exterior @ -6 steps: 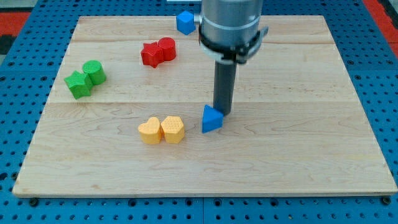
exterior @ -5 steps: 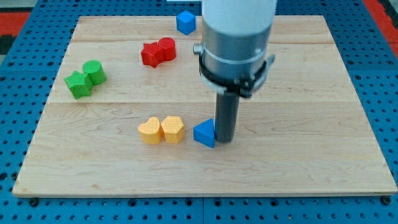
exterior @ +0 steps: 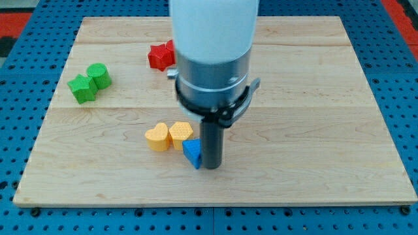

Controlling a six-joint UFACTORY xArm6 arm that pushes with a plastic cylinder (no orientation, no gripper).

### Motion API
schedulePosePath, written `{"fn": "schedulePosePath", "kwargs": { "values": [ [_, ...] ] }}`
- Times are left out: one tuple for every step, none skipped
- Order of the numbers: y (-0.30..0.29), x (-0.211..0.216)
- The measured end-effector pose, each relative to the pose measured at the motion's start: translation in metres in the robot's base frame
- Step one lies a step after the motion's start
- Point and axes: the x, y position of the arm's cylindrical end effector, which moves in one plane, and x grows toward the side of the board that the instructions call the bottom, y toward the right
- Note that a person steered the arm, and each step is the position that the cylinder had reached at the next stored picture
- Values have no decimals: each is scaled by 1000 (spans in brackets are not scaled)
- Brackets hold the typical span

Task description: Push the blue cube diagonally towards the top right of the green circle

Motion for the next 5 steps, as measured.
{"fn": "schedulePosePath", "kwargs": {
  "values": [
    [17, -16],
    [27, -47],
    [-5, -43],
    [-26, -31],
    [-26, -20]
  ]
}}
